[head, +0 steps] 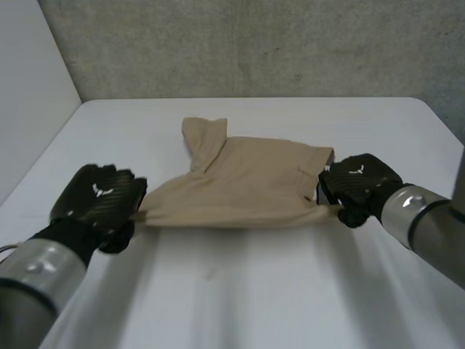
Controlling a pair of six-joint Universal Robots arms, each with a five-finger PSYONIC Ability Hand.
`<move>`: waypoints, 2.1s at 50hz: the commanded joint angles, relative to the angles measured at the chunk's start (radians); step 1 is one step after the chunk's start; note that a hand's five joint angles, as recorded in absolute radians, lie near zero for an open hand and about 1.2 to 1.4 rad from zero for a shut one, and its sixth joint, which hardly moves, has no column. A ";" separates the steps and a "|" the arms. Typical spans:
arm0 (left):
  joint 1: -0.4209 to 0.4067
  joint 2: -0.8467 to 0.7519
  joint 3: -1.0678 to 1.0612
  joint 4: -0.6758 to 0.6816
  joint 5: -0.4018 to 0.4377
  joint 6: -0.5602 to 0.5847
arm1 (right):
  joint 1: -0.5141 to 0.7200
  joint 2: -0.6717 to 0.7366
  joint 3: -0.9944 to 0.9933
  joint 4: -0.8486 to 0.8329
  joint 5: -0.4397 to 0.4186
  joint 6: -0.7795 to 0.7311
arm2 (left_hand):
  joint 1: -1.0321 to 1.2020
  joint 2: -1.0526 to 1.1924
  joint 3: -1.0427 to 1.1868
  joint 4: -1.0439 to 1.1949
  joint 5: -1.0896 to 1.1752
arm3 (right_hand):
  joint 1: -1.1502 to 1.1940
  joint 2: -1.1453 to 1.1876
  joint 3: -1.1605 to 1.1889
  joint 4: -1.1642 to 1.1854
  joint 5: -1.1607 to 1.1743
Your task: Fold the shorts.
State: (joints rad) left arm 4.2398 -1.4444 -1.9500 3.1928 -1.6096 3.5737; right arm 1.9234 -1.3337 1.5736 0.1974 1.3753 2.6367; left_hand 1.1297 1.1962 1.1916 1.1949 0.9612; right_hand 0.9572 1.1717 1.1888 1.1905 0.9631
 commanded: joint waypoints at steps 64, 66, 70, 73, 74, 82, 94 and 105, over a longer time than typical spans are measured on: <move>-0.026 -0.528 0.243 0.519 -0.093 0.145 | 0.000 0.304 -0.215 -0.283 0.122 0.023 | 0.267 0.200 0.205 0.201 0.261 | 0.439 0.225 0.207 0.206 0.259; -0.038 -0.539 0.217 0.512 -0.107 0.145 | 0.000 0.321 -0.208 -0.257 0.128 0.002 | 0.267 0.200 0.205 0.201 0.261 | 0.439 0.225 0.207 0.206 0.259; -0.084 -0.530 0.168 0.469 -0.142 0.149 | -0.006 0.292 -0.188 -0.152 0.125 -0.026 | 0.267 0.200 0.205 0.201 0.261 | 0.439 0.225 0.207 0.206 0.259; -0.126 -0.470 0.135 0.362 -0.156 0.151 | -0.009 0.227 -0.172 -0.096 0.125 -0.030 | 0.267 0.200 0.205 0.201 0.261 | 0.439 0.225 0.207 0.206 0.259; -0.127 -0.446 0.132 0.333 -0.156 0.152 | -0.009 0.209 -0.166 -0.082 0.123 -0.034 | 0.267 0.200 0.205 0.201 0.261 | 0.439 0.225 0.207 0.206 0.259; -0.133 -0.297 0.125 -0.028 -0.159 0.149 | -0.011 0.088 -0.124 0.108 0.116 -0.132 | 0.267 0.200 0.205 0.201 0.261 | 0.439 0.225 0.207 0.206 0.259; -0.211 -0.096 0.043 -0.481 -0.104 0.122 | -0.017 -0.088 0.091 0.415 0.116 -0.454 | 0.267 0.200 0.205 0.201 0.261 | 0.439 0.225 0.207 0.206 0.259; -0.187 -0.037 0.098 -0.485 -0.073 0.111 | -0.038 -0.150 0.131 0.421 0.030 -0.454 | 0.267 0.200 0.205 0.201 0.261 | 0.439 0.225 0.207 0.206 0.259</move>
State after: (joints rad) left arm 4.0150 -1.4926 -1.9009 2.6871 -1.6912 3.6816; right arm 1.9052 -1.4668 1.6978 0.6250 1.4593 2.1731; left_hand 1.1297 1.1983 1.1935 1.1985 0.9779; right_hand 0.9572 1.1774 1.1888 1.1906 0.9758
